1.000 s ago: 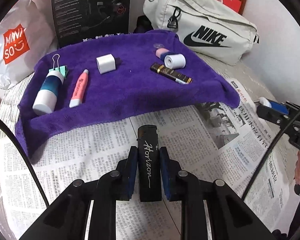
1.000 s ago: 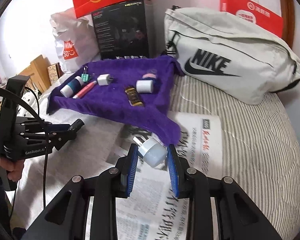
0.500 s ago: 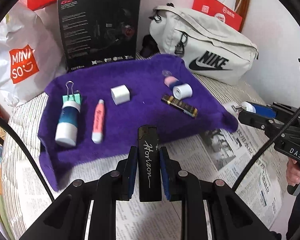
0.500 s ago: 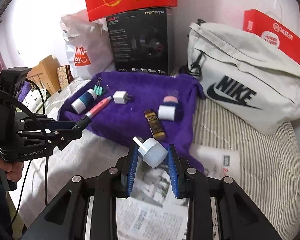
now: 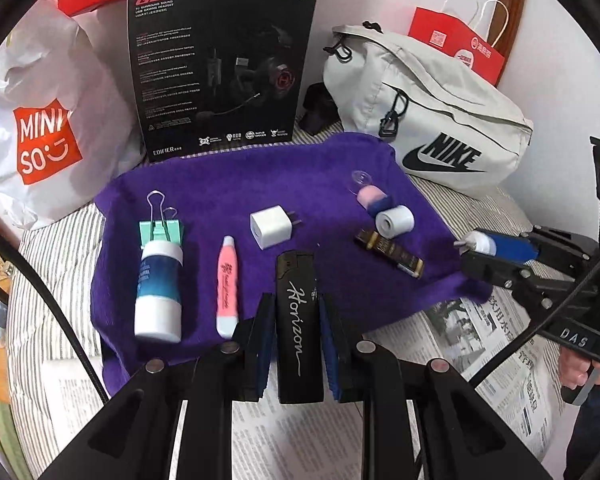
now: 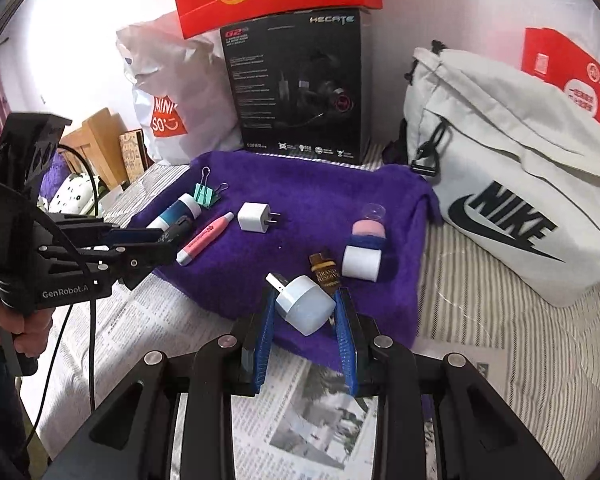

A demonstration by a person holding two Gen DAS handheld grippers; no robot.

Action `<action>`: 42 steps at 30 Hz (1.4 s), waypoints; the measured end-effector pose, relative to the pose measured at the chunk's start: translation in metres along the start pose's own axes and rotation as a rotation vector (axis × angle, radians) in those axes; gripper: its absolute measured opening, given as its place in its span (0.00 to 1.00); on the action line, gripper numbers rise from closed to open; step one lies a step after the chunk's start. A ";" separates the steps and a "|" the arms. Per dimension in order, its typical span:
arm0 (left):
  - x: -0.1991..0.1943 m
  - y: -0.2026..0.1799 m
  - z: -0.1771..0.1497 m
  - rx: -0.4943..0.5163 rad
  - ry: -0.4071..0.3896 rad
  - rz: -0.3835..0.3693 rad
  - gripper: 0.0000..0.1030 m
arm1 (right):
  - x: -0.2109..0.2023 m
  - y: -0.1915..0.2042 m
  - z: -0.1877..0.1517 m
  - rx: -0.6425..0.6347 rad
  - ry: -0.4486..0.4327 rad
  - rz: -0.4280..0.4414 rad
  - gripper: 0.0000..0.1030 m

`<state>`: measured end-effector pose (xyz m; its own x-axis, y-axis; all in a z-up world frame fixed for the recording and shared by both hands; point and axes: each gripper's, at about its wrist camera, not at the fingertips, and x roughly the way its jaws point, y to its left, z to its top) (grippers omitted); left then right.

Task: Organize rigid objects
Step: 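Carry the Horizon marker onto the towel with the left tool while the right tool carries the white cap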

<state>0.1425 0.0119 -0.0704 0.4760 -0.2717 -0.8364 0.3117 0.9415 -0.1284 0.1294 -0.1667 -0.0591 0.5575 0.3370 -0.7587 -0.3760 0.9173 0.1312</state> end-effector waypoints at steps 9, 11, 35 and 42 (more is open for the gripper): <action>0.028 0.009 0.022 0.012 0.038 -0.030 0.21 | 0.022 -0.006 0.011 0.010 0.036 0.000 0.29; 0.038 0.010 0.025 0.008 0.055 -0.038 0.21 | 0.024 -0.010 0.012 0.016 0.037 -0.007 0.29; 0.086 0.019 0.025 0.039 0.134 -0.006 0.21 | 0.054 -0.004 0.012 0.001 0.090 0.028 0.29; 0.090 0.018 0.026 0.047 0.135 -0.007 0.21 | 0.056 -0.006 0.011 0.009 0.095 0.026 0.29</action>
<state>0.2123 -0.0003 -0.1343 0.3598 -0.2462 -0.9000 0.3544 0.9283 -0.1123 0.1714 -0.1513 -0.0951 0.4751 0.3396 -0.8118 -0.3825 0.9105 0.1570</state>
